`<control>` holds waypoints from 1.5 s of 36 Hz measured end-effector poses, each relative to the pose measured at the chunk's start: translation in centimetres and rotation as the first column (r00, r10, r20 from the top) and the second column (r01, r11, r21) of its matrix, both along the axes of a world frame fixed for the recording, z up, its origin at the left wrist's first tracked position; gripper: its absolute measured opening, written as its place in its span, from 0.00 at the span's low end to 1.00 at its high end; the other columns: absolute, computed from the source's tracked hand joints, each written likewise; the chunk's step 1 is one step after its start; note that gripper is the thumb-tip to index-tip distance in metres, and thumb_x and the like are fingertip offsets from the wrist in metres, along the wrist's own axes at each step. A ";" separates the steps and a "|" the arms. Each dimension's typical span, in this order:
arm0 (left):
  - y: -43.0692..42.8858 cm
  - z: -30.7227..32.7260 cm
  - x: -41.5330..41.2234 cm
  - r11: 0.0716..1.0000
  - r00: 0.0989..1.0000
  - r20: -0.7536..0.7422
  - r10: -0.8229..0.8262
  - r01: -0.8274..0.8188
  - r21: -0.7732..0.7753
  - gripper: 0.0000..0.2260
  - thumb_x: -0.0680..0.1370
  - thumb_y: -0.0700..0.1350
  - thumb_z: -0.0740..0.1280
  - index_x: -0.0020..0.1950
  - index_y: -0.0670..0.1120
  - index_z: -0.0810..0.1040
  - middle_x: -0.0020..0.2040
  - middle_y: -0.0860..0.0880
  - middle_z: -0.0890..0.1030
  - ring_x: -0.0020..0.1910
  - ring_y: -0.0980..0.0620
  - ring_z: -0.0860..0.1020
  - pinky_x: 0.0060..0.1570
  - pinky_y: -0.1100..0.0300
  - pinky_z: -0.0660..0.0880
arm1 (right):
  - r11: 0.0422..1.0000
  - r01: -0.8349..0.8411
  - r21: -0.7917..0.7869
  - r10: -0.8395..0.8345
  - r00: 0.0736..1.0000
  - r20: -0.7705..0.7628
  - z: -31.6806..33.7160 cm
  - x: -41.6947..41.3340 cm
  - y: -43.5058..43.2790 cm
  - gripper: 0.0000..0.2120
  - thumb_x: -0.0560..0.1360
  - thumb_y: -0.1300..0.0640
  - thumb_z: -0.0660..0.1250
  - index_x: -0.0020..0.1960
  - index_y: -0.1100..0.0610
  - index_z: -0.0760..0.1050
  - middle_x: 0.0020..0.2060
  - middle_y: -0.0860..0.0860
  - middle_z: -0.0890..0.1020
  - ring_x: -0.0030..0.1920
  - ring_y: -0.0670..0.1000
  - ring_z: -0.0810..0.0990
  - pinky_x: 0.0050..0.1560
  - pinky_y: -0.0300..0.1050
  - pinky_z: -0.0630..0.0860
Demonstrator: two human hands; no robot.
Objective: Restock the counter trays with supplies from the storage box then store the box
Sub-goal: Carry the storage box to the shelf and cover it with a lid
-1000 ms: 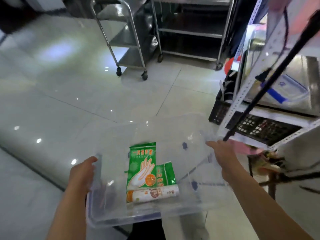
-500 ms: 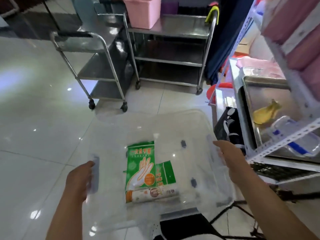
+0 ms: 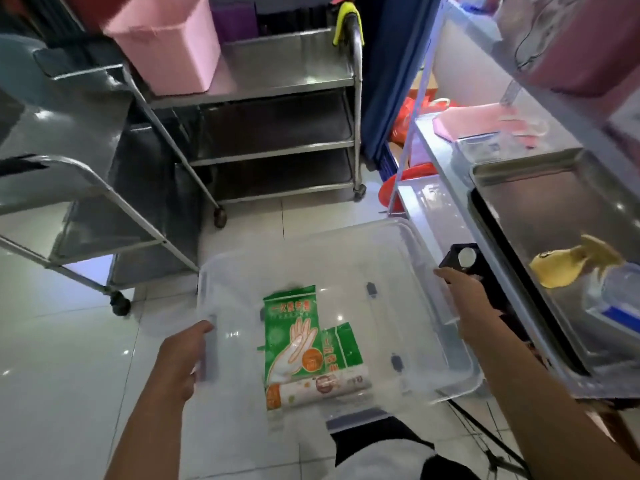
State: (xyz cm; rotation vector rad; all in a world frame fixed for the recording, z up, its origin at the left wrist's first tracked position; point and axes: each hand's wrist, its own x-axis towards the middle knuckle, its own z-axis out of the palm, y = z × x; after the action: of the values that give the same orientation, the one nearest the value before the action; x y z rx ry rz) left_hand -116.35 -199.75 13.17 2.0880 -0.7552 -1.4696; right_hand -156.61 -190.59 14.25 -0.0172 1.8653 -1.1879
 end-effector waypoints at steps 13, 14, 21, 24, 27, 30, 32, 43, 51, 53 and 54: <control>-27.6 -2.0 -8.4 0.972 0.978 -0.045 -0.202 0.206 0.113 0.27 0.63 0.55 0.71 0.58 0.45 0.80 0.56 0.42 0.82 0.53 0.41 0.80 0.44 0.51 0.78 | 0.976 0.194 0.097 -0.193 0.981 -0.023 0.2 -5.6 -16.4 0.21 0.77 0.51 0.67 0.66 0.58 0.73 0.57 0.54 0.74 0.56 0.58 0.72 0.58 0.56 0.70; -29.8 -2.3 -9.3 0.965 0.972 -0.046 -0.229 0.233 0.117 0.25 0.64 0.55 0.71 0.58 0.44 0.80 0.55 0.42 0.82 0.52 0.41 0.80 0.42 0.51 0.78 | 0.974 0.207 0.091 -0.206 0.978 -0.021 0.2 -5.8 -17.5 0.21 0.77 0.52 0.67 0.67 0.59 0.72 0.57 0.54 0.74 0.55 0.58 0.72 0.57 0.56 0.70; -44.4 -4.2 -18.7 0.876 0.881 -0.040 -0.471 0.472 0.100 0.14 0.75 0.48 0.68 0.58 0.43 0.76 0.49 0.44 0.81 0.45 0.46 0.79 0.34 0.56 0.74 | 0.908 0.398 0.128 -0.387 0.916 -0.106 -2.5 -6.6 -23.6 0.12 0.78 0.55 0.66 0.58 0.59 0.73 0.58 0.59 0.75 0.55 0.59 0.72 0.57 0.55 0.69; -50.7 -5.8 -23.3 0.789 0.796 -0.050 -0.604 0.605 0.108 0.09 0.75 0.46 0.68 0.54 0.46 0.78 0.46 0.47 0.80 0.41 0.48 0.78 0.34 0.58 0.73 | 0.835 0.514 0.196 -0.500 0.858 -0.118 -4.1 -6.2 -25.9 0.13 0.76 0.54 0.68 0.48 0.65 0.71 0.46 0.61 0.76 0.49 0.59 0.73 0.54 0.54 0.71; -56.7 -7.7 -28.0 0.689 0.695 -0.063 -0.716 0.718 0.101 0.04 0.76 0.45 0.67 0.49 0.46 0.79 0.42 0.47 0.77 0.37 0.48 0.76 0.35 0.58 0.72 | 0.758 0.594 0.269 -0.592 0.800 -0.100 -6.7 -5.6 -28.2 0.14 0.74 0.54 0.69 0.54 0.63 0.80 0.50 0.65 0.81 0.42 0.57 0.75 0.44 0.49 0.70; -61.6 -9.9 -32.4 0.564 0.579 -0.067 -0.813 0.810 0.160 0.08 0.77 0.45 0.66 0.52 0.43 0.79 0.35 0.49 0.81 0.36 0.49 0.78 0.34 0.59 0.72 | 0.651 0.675 0.347 -0.698 0.712 -0.074 -8.8 -4.7 -30.7 0.09 0.73 0.55 0.71 0.48 0.60 0.81 0.44 0.58 0.82 0.40 0.58 0.80 0.40 0.50 0.79; -63.8 -11.0 -34.7 0.492 0.507 -0.066 -0.859 0.855 0.162 0.05 0.78 0.43 0.65 0.46 0.43 0.78 0.24 0.52 0.79 0.26 0.53 0.77 0.28 0.62 0.71 | 0.583 0.705 0.403 -0.746 0.661 -0.077 -10.4 -4.0 -31.8 0.13 0.67 0.51 0.74 0.48 0.58 0.82 0.48 0.58 0.84 0.46 0.60 0.83 0.50 0.60 0.81; -71.1 -25.4 -44.0 0.189 0.162 0.124 -0.979 0.948 0.255 0.15 0.74 0.45 0.68 0.55 0.37 0.80 0.45 0.40 0.77 0.39 0.43 0.76 0.36 0.57 0.74 | 0.317 0.816 0.484 -0.859 0.463 -0.218 -20.9 -0.6 -39.4 0.09 0.71 0.53 0.69 0.39 0.60 0.78 0.34 0.55 0.76 0.32 0.54 0.72 0.34 0.46 0.68; -69.6 -39.8 -49.1 0.115 0.056 0.234 -0.971 0.961 0.251 0.11 0.72 0.46 0.68 0.45 0.38 0.78 0.34 0.38 0.74 0.30 0.42 0.73 0.36 0.53 0.70 | 0.279 0.824 0.494 -0.861 0.442 -0.251 -36.7 -2.0 -38.4 0.11 0.71 0.59 0.66 0.31 0.60 0.71 0.29 0.53 0.72 0.32 0.54 0.70 0.32 0.45 0.65; -69.3 -43.3 -50.2 0.086 0.026 0.227 -0.973 0.962 0.258 0.09 0.72 0.46 0.68 0.43 0.40 0.76 0.31 0.41 0.71 0.25 0.44 0.70 0.32 0.56 0.68 | 0.262 0.828 0.495 -0.870 0.425 -0.251 -40.6 -2.5 -38.0 0.12 0.71 0.57 0.67 0.31 0.58 0.73 0.31 0.54 0.76 0.35 0.56 0.74 0.37 0.46 0.69; -69.4 -44.7 -50.7 0.074 0.016 0.213 -0.977 0.961 0.267 0.08 0.70 0.46 0.68 0.42 0.41 0.76 0.31 0.42 0.71 0.24 0.45 0.69 0.30 0.58 0.68 | 0.260 0.830 0.494 -0.872 0.422 -0.249 -42.2 -2.8 -37.8 0.11 0.72 0.56 0.68 0.33 0.60 0.75 0.33 0.54 0.77 0.37 0.56 0.75 0.39 0.46 0.70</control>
State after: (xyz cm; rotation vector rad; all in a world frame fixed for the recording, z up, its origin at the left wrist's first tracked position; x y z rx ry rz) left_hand -167.08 -269.10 -31.57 1.7221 -2.8219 -1.5923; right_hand -159.41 -228.38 -27.96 1.5863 2.1022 -1.1793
